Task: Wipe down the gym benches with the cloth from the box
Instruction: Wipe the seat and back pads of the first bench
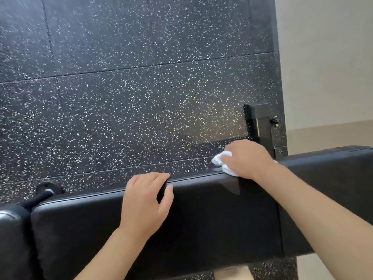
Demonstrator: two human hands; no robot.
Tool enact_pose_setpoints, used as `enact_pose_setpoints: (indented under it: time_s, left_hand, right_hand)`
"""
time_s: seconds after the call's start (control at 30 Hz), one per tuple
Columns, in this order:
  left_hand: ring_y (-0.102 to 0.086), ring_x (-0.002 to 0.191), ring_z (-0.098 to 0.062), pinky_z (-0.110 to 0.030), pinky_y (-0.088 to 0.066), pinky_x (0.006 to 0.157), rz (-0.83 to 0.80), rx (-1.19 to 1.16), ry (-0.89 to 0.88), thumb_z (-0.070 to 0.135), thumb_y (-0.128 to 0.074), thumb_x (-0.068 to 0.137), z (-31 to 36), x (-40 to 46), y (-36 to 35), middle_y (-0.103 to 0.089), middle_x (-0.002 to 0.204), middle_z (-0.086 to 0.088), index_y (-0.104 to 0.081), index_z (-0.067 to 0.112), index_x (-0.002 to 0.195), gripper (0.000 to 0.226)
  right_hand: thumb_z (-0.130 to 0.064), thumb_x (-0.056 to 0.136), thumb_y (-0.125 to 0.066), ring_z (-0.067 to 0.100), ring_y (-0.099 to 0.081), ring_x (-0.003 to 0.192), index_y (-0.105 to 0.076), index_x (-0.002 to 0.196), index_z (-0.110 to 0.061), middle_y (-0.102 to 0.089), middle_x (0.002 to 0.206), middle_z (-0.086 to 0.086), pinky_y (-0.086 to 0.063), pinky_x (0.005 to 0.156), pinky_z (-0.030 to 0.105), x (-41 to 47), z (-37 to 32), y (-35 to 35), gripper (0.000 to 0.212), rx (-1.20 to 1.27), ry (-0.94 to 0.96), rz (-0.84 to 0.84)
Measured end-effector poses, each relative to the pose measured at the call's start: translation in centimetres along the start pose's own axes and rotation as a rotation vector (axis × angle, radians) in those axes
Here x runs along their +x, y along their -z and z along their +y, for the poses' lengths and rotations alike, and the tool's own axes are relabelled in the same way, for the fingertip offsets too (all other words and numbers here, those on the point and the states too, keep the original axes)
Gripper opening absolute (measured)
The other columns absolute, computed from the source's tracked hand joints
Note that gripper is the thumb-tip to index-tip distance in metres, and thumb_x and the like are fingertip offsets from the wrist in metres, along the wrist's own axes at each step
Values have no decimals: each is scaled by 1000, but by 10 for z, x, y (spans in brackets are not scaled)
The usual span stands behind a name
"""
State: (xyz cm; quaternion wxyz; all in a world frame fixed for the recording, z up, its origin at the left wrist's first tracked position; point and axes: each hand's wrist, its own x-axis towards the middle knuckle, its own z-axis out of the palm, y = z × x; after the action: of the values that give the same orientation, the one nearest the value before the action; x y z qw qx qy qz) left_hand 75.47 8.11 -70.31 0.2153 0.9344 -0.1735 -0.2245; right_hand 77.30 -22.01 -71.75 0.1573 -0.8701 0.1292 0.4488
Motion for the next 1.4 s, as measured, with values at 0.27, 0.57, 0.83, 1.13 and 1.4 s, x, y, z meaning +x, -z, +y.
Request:
enact_pose_setpoints:
  time_s: [0.27,0.57,0.83,1.13,1.4]
  left_hand:
    - [-49,54,-19,-31,-30,50,26,102,227,32,-38,98,28,26,-25,-52,63,9,-54,22,69,35]
    - [-66,72,-16,-29,-42,62,48,162,211,35,-36,96,34,26,-27,-69,82,16,-75,31,89,40]
    - [-64,70,-18,-29,-36,61,54,204,203,36,-33,96,34,27,-29,-67,80,17,-73,33,89,41]
    - [-64,78,-24,-32,-33,67,13,176,162,44,-26,95,34,27,-26,-68,88,13,-72,33,97,47]
    - [-65,103,-21,-35,-41,77,-116,212,-155,44,-27,100,20,18,-21,-67,122,10,-61,32,126,45]
  right_hand:
    - [-29,90,-54,27,-50,70,-44,66,-22,-43,67,-5,-35,64,35,4,-106,-37,27,142,213,120]
    - [-24,83,-58,33,-62,79,-66,80,-26,-58,86,0,-44,63,35,-17,1,0,8,79,120,77]
    - [-29,97,-54,23,-59,80,-67,97,-21,-54,93,-2,-30,61,33,-12,-41,-34,15,166,118,415]
    - [-25,93,-65,24,-55,69,-64,84,-14,-57,85,3,-42,49,35,-37,-48,-63,14,234,133,831]
    - [-25,94,-66,24,-60,85,-68,94,-14,-63,95,3,-48,58,33,-77,-62,-119,12,292,-118,1168]
